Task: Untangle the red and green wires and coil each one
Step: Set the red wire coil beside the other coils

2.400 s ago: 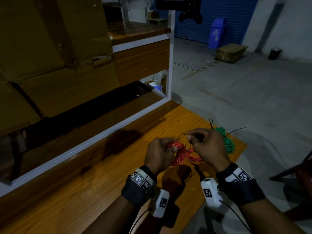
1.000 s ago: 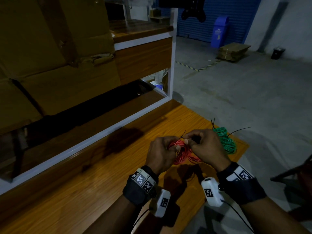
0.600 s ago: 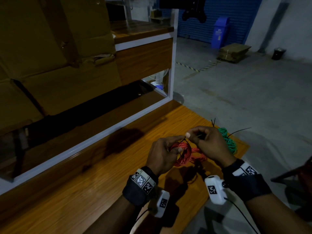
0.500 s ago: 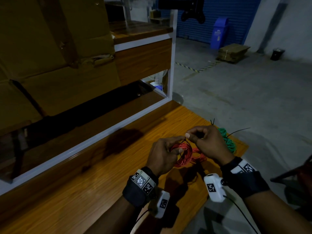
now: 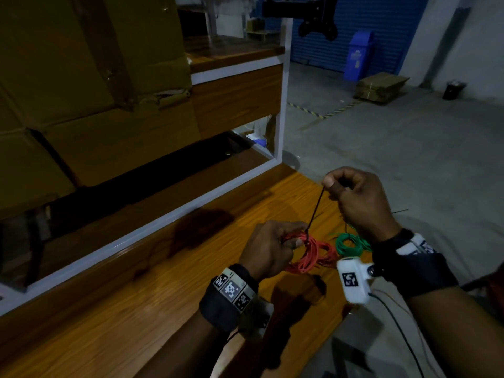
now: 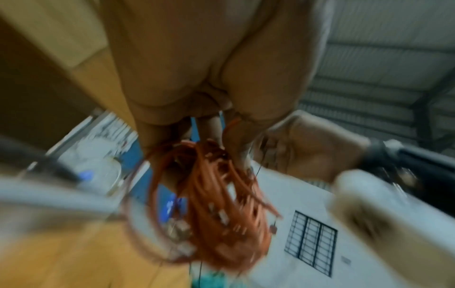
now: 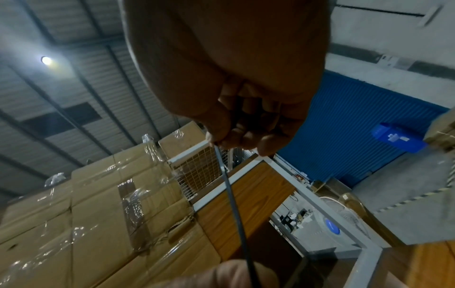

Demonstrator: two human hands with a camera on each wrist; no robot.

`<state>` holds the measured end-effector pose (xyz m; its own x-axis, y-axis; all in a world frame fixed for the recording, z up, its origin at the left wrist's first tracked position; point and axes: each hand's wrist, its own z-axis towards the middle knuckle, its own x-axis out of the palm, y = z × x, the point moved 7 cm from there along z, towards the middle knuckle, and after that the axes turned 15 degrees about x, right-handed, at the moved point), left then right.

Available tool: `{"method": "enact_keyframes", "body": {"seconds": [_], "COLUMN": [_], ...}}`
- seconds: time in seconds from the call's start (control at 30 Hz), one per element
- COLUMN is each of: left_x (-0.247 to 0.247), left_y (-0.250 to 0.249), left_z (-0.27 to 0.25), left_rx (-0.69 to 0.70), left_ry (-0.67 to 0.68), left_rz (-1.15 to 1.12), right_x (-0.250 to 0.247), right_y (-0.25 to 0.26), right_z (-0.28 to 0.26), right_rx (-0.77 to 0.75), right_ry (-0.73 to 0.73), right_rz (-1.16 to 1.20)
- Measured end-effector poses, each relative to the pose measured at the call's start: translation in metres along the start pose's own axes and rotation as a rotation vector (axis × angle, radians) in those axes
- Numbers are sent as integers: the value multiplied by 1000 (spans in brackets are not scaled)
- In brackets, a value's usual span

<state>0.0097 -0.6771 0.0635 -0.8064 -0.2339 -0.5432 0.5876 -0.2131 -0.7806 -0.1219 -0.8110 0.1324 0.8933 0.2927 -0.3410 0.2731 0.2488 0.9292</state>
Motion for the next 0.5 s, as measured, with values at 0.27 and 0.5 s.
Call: {"method": "enact_keyframes", "body": {"seconds": [0.27,0.5], "left_x": [-1,11], "left_y": [3,4], "left_z": [-5,-18], "left_rx": [-10,15], "left_ry": [-35,-44], "left_rz": [-64,-92], "right_x": [23,26], "right_y": [2,-13], "right_z": [-17,-11], "right_rx": [292,372], "right_ry": [349,229], "right_rz": [405,520]}}
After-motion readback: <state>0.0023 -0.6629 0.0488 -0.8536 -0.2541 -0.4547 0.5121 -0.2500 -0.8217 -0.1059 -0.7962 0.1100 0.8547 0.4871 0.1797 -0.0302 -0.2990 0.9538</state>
